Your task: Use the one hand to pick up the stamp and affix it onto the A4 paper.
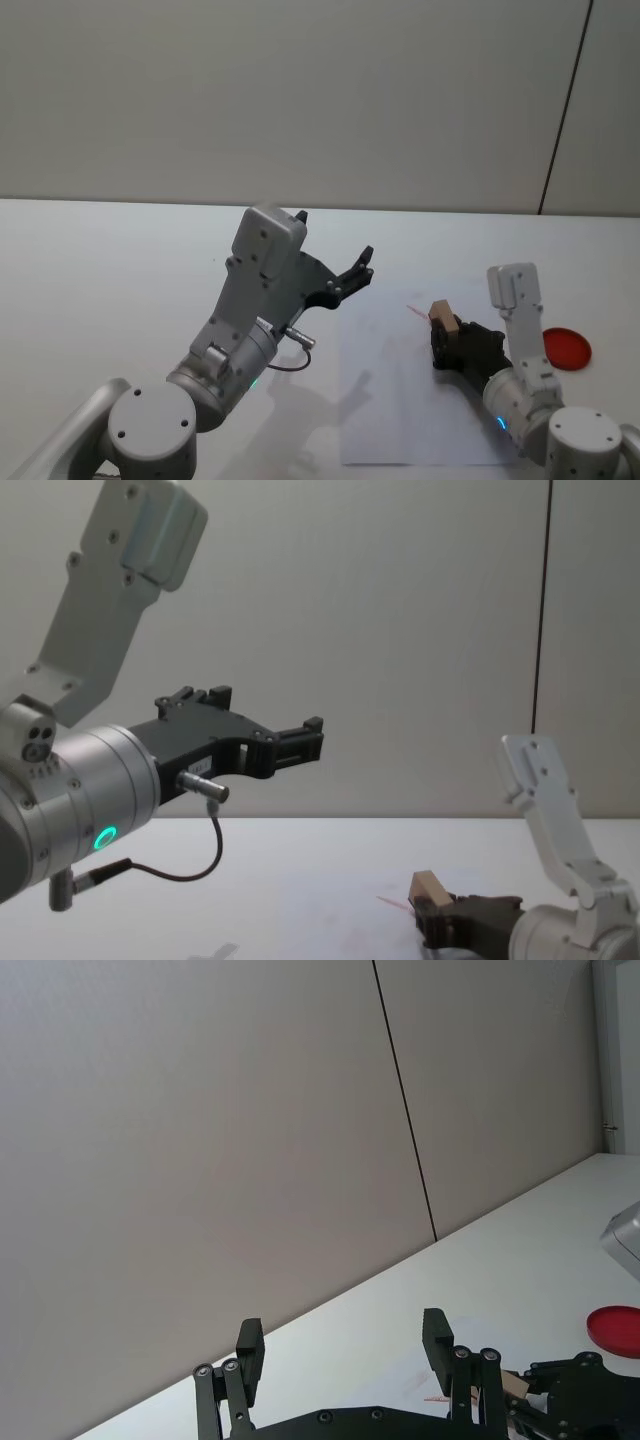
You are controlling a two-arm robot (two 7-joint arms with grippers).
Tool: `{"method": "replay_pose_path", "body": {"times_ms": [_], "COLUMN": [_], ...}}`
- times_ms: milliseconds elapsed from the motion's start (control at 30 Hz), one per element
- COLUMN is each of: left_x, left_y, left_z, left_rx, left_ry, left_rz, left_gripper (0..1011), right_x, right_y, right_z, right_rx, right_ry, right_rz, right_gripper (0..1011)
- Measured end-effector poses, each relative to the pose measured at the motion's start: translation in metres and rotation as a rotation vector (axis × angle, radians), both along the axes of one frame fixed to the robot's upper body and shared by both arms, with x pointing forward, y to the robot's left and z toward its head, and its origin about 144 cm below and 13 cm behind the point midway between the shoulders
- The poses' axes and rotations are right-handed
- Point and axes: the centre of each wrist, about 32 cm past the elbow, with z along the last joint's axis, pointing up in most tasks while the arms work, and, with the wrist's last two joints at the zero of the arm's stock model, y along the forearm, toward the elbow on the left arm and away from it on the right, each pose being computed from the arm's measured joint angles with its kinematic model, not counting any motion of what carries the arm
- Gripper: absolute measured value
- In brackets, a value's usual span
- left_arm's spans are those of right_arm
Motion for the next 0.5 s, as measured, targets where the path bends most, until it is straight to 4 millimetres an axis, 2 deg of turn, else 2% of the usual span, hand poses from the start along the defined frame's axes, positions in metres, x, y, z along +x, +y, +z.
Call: {"method": "replay_pose_path", "body": {"times_ms": [500], "left_x": [0.0], "left_y": [0.0], "left_z": [0.0], "left_rx": [0.0], "left_ry": [0.0], "left_rz": [0.0], "left_gripper": [1002], "right_x": [0.0008], "right_y": [0.0004], "right_z": [0.0053], "right_rx": [0.022], "right_ry": [0.022], "right_rz": [-0.012], "right_gripper": [225]}}
